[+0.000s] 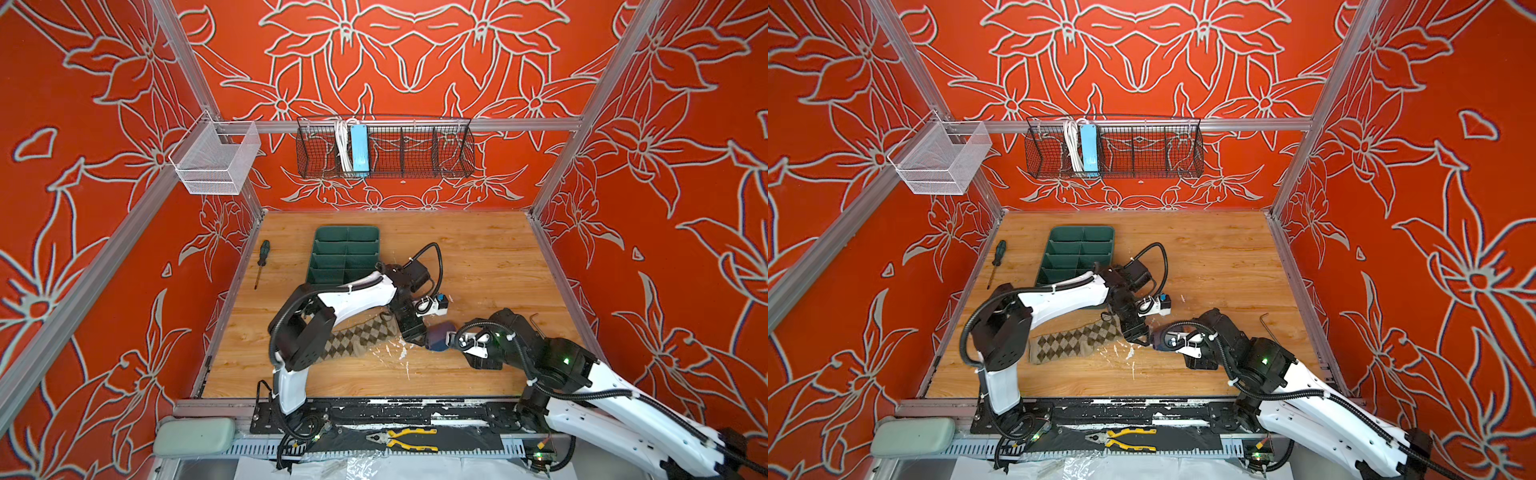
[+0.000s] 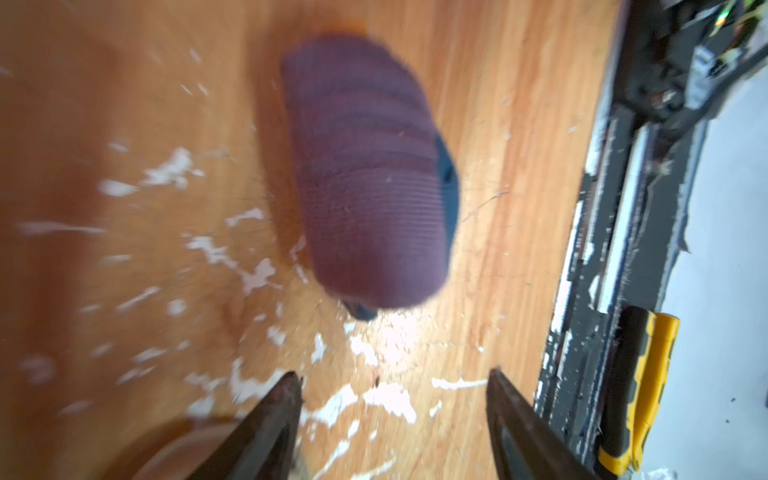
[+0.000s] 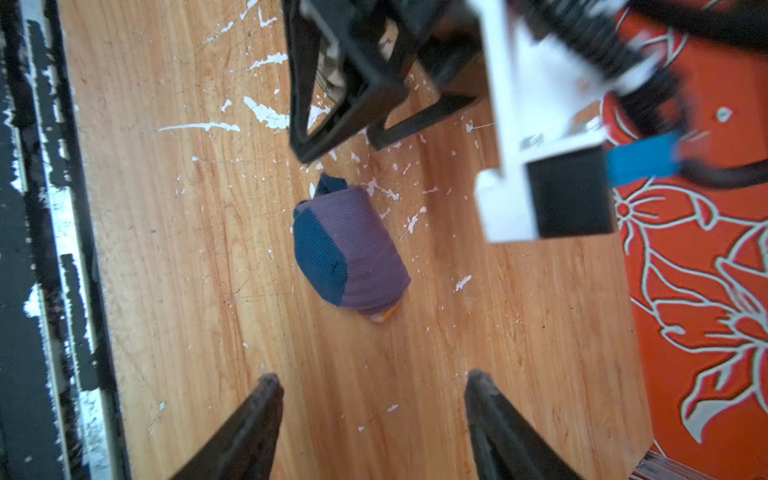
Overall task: Roll the socks
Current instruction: 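Grasp the rolled purple sock with the right gripper while the left gripper releases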
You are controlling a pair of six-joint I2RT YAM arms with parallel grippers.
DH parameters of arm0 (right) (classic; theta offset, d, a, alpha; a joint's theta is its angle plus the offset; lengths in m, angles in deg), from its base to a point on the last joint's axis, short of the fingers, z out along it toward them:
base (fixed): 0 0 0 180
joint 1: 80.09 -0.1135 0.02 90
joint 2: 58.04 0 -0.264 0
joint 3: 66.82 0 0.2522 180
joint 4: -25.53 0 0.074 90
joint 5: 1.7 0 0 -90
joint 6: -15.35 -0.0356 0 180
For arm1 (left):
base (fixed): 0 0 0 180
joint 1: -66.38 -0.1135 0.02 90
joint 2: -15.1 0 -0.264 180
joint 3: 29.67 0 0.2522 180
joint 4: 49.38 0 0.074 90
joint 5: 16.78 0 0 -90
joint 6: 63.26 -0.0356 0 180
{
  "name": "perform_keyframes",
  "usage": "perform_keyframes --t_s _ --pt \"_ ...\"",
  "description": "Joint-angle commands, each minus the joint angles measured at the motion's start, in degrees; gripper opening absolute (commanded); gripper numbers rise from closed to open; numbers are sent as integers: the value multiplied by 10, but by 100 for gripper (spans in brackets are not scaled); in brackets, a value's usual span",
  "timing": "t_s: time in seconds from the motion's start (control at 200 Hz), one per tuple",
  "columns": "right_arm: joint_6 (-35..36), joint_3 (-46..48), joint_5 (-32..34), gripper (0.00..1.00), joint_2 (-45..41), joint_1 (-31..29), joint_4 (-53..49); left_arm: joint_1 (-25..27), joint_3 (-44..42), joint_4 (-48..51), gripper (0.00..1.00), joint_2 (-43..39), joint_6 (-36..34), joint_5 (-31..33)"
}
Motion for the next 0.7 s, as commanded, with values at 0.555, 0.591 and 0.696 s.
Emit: perform_keyframes --t_s 0.555,0.591,0.696 --pt "157 -163 -166 85 408 97 29 -30 -354 -285 86 -573 94 334" --pt "161 -171 -167 85 426 97 30 -30 -359 -281 86 -582 97 340" --pt "172 -193 -171 85 479 96 26 -32 -376 -278 87 -602 100 348"
